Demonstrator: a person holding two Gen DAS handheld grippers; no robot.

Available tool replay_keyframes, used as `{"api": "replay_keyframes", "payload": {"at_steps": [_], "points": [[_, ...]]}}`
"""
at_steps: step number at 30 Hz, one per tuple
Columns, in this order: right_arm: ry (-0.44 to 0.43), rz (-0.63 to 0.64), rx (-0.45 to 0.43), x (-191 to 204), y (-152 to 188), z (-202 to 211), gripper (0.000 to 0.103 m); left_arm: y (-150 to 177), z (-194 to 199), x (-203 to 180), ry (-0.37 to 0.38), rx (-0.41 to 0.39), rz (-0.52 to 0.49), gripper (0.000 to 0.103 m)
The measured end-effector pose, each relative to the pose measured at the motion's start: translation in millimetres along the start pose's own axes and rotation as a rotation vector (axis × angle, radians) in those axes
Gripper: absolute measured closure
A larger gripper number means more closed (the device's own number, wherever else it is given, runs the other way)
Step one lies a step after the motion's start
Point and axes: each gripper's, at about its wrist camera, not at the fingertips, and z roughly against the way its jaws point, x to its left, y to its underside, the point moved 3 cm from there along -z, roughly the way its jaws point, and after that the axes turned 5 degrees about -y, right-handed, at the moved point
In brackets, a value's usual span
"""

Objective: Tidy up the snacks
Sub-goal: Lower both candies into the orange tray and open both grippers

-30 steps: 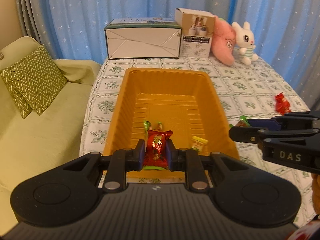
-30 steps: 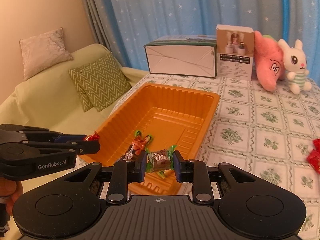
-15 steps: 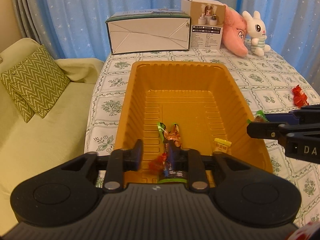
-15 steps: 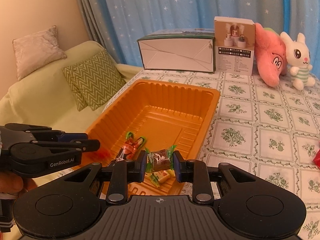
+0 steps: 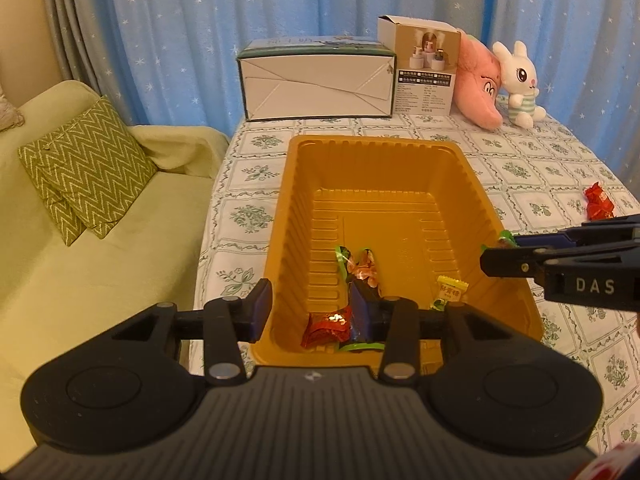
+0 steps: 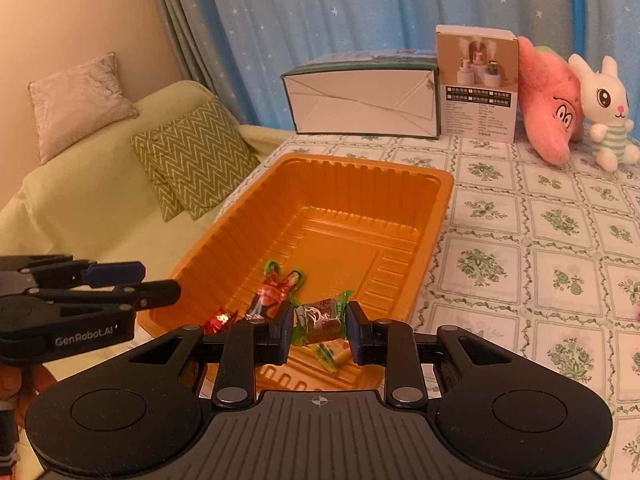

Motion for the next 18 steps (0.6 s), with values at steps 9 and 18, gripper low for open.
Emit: {"api": "replay_keyframes", "payload": {"at_steps": [9, 18], "points": [[-0.030, -0.055, -0.041, -5.6, -3.5, 5.8, 0.043, 6.0, 14.3, 5.6, -0.010, -0.016, 0.037, 0.058], [0.068, -0.121, -0.057, -26.2, 22.0, 57.1, 0.043, 9.6, 42.2, -11.2, 0.017, -0.042, 0.049, 0.052]]}}
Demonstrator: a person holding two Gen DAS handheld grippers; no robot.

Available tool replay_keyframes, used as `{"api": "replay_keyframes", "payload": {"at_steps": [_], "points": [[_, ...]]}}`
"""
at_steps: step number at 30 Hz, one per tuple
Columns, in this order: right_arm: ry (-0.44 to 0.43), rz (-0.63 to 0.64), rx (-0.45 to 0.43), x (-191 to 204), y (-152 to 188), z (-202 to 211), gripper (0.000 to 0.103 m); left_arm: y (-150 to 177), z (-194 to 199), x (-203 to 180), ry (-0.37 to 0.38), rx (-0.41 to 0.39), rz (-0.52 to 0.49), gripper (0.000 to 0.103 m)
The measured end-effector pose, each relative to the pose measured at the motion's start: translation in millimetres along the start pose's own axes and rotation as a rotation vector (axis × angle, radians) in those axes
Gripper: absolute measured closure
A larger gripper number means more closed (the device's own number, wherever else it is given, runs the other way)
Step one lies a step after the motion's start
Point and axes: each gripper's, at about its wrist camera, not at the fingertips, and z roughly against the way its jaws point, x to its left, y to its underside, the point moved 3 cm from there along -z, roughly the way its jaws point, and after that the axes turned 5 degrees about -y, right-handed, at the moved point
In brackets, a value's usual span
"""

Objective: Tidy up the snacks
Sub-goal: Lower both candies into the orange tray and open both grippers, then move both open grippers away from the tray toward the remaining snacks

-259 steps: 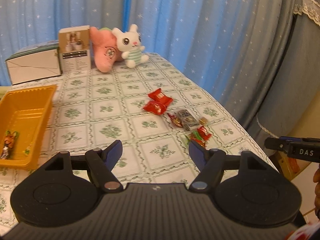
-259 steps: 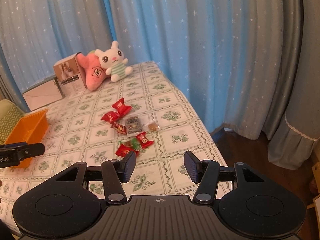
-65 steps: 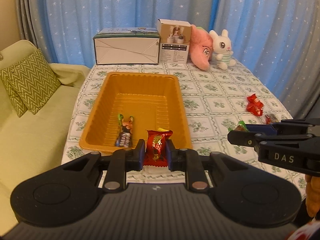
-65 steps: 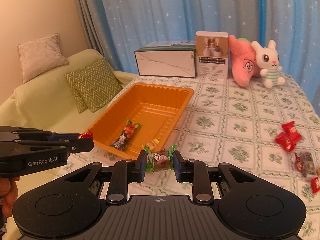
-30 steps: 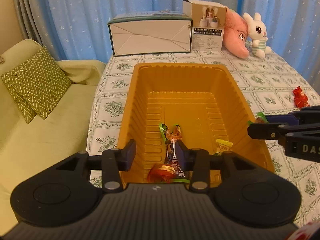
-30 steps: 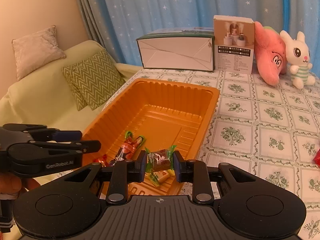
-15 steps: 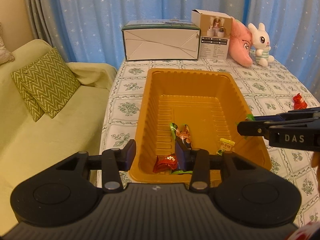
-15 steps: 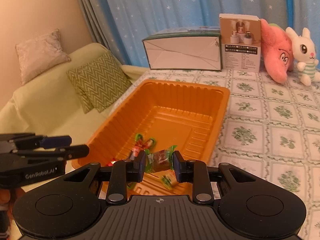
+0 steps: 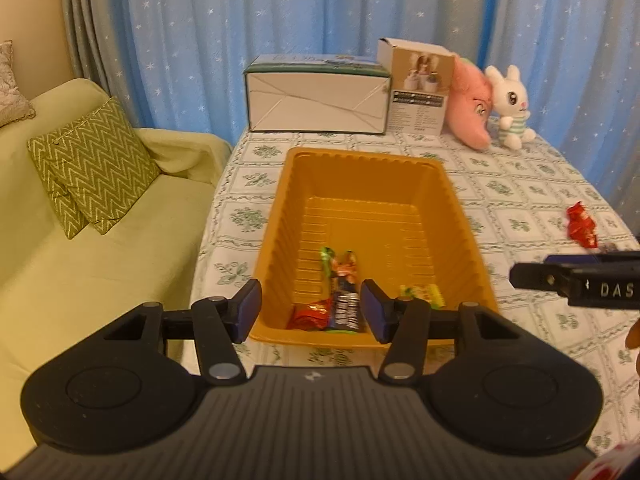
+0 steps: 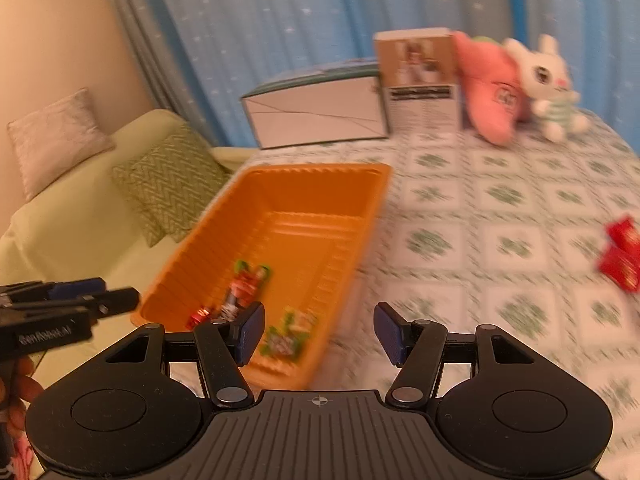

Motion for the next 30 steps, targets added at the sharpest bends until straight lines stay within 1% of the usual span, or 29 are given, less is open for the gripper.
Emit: {"api": "replay_keyframes", "payload": {"at_steps": [6, 9, 17, 24, 30], "points": [[0.071, -0.048, -0.033, -20.5, 18.6, 48.7, 0.043, 1.2, 28.5, -24.5, 0.030, -0.015, -0.006, 0.052], [0.129, -0.062, -0.050, -29.6, 25.5, 72.1, 0.043, 3.1, 43.2, -39.6, 0.043, -0.021, -0.010, 0.052], [0.197, -0.102, -0.094, -53.8, 38.9, 129.1, 0.043, 11.7, 79.7, -93.4, 0.113, -0.040, -0.028, 0.052], [0.270, -0.127, -0.116, -84.5, 53.8, 176.0, 0.043, 18.6, 100.2, -147.7, 0.186, -0.042, -0.042, 0.051], [0.325, -0.176, -0.139, -117.9, 67.2, 211.5, 0.043, 18.9, 107.5, -188.7, 0.223, -0.042, -0.050, 0.051]]}}
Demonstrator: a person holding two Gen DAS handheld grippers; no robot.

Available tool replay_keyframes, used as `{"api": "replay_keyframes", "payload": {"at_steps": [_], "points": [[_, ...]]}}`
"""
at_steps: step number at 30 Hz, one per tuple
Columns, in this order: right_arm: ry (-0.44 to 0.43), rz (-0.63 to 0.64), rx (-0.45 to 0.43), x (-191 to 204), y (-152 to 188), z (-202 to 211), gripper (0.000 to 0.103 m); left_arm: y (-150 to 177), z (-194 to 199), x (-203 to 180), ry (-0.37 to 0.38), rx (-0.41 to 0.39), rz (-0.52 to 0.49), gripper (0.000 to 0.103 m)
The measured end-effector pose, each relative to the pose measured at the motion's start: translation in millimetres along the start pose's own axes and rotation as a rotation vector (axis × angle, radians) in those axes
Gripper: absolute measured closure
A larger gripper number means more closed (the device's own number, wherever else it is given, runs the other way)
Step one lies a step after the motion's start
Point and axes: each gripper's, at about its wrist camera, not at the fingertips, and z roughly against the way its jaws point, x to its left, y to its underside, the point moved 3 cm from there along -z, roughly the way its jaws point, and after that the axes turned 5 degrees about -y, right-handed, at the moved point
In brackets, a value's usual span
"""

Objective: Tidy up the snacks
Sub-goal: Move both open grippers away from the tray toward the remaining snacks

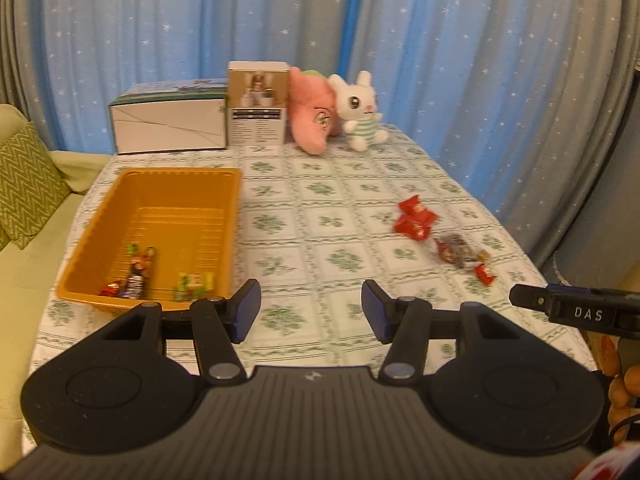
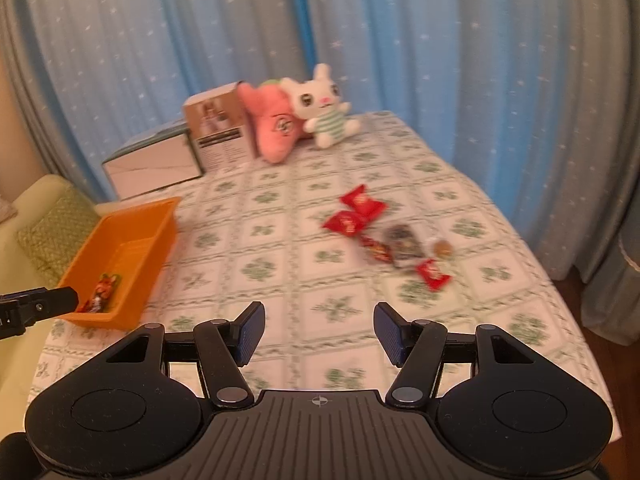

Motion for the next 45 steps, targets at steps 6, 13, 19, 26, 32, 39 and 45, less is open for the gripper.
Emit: {"api": "replay_keyframes", "payload": {"at_steps": [6, 13, 19, 26, 32, 39, 45], "points": [[0.038, -0.039, -0.021, -33.6, 2.9, 18.5, 0.043, -0.8, -4.8, -30.6, 0.034, 0.012, -0.024, 0.051], [0.068, -0.067, -0.044, -56.3, 4.7, 31.8, 0.043, -1.7, -10.1, -53.8, 0.060, 0.022, -0.051, 0.051], [0.079, -0.076, -0.051, -67.0, 4.4, 33.0, 0.043, -2.1, -16.1, -67.3, 0.076, 0.032, -0.070, 0.051], [0.089, -0.071, -0.053, -78.0, 2.2, 31.9, 0.043, -4.4, -25.1, -77.9, 0.094, 0.041, -0.081, 0.051], [0.095, -0.034, -0.035, -86.3, -2.1, 26.9, 0.043, -6.4, -35.0, -86.5, 0.112, 0.050, -0.096, 0.051], [0.094, -0.015, -0.028, -92.9, -10.1, 25.1, 0.043, -6.2, -44.0, -97.9, 0.138, 0.064, -0.120, 0.051], [0.078, 0.042, 0.004, -99.4, -20.6, 7.6, 0.043, -10.3, -61.8, -106.1, 0.147, 0.074, -0.152, 0.051]]}}
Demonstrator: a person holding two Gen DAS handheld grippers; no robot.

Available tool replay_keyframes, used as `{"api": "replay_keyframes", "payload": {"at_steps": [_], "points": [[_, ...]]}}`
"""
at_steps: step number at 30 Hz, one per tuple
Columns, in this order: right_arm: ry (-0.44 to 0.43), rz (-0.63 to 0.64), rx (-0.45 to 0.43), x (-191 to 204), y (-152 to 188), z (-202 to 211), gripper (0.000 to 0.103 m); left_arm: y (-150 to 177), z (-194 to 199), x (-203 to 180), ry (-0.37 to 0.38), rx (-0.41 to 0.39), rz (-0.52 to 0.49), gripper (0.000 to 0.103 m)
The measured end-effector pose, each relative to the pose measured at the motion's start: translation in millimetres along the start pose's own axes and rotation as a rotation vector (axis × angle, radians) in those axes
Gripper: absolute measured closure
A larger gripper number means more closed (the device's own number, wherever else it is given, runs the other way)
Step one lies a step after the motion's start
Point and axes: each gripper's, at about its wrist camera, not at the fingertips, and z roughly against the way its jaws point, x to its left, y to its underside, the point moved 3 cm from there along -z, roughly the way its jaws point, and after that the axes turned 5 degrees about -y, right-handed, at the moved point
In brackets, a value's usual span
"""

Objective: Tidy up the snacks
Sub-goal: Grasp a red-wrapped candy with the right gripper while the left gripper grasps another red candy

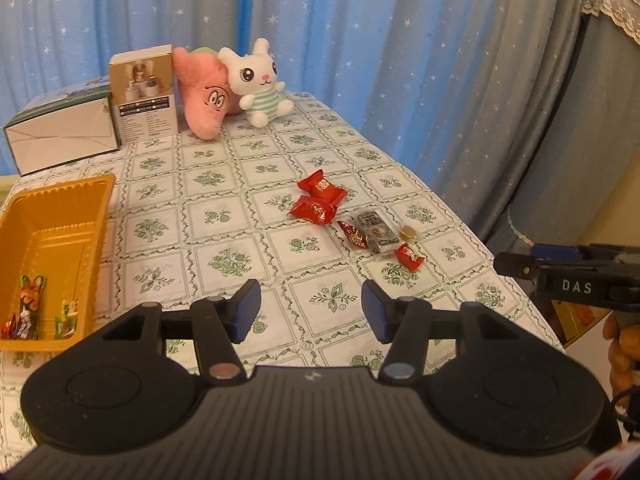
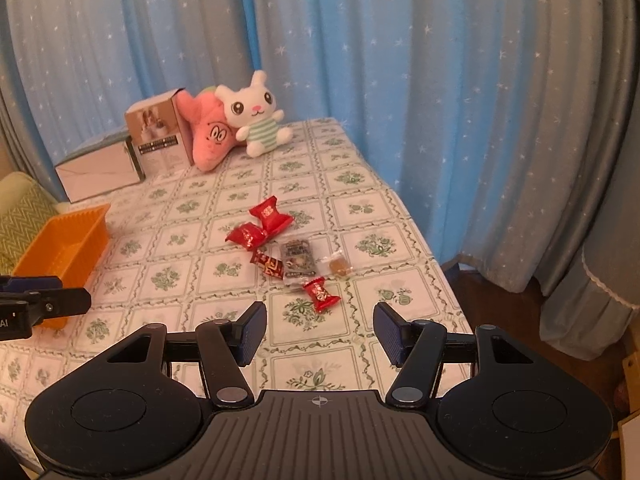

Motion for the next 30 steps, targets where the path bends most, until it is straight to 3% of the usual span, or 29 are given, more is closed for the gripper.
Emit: {"api": "replay_keyframes", "payload": {"at_steps": [8, 13, 16, 26, 30], "points": [[-0.031, 0.107, 0.066, -16.4, -11.2, -39.2, 0.043, -11.4, -46.9, -3.1, 0.019, 0.034, -0.040, 0.052], [-0.094, 0.189, 0.112, -24.1, -12.7, -74.1, 0.043, -16.3, -79.8, -7.3, 0.051, 0.048, -0.059, 0.052], [-0.131, 0.216, 0.151, -28.6, -11.6, -101.8, 0.055, -17.1, -100.6, -10.7, 0.056, 0.067, -0.091, 0.052], [-0.176, 0.266, 0.228, -32.6, -7.4, -166.5, 0.063, -20.3, -152.3, -16.5, 0.093, 0.100, -0.153, 0.055], [-0.162, 0.290, 0.243, -29.7, -5.3, -179.2, 0.073, -22.1, -165.4, -18.2, 0.116, 0.104, -0.154, 0.055]]}}
